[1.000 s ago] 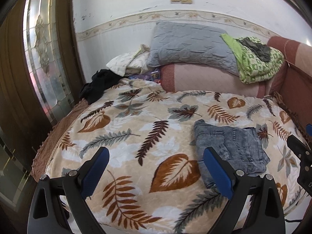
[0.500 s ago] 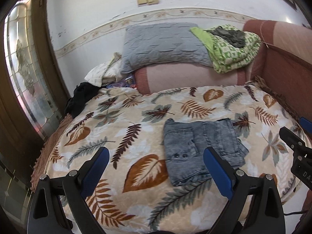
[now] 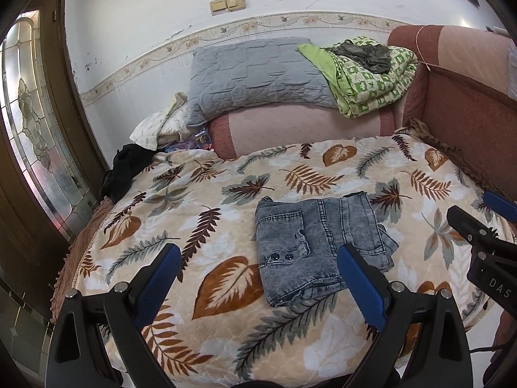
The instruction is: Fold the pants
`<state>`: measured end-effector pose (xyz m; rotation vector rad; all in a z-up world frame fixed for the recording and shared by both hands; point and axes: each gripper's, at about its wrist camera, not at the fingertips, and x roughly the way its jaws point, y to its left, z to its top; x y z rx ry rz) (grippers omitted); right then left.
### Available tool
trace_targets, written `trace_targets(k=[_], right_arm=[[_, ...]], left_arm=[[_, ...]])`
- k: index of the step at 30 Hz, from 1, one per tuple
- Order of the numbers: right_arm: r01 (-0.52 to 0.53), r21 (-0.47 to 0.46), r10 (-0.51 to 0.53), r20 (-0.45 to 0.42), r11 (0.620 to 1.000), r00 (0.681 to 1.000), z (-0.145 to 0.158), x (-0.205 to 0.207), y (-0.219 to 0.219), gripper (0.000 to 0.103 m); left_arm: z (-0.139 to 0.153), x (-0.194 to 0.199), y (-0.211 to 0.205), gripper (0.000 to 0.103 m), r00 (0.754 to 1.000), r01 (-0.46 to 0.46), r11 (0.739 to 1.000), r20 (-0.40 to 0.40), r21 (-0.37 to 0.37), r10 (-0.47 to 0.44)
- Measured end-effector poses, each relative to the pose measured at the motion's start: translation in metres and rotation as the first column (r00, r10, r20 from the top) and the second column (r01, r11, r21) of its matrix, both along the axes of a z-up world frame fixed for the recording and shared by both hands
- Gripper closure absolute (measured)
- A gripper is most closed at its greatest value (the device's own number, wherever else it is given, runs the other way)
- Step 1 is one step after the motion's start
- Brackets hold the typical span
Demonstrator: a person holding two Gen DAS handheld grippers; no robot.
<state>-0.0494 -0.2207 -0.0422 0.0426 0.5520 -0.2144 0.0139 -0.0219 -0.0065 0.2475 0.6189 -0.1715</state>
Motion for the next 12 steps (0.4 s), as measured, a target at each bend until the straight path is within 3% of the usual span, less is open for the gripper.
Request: trace_targets(k=[12], right_arm=[[-0.028,-0.032,0.027,-0.037,0.999,0.999,-0.009,0.012,0.02,0.025]], left_arm=[[-0.01,0.014,0.015,0.006,0.999,0.012,0.997,-0.045,-0.071,-0.015]])
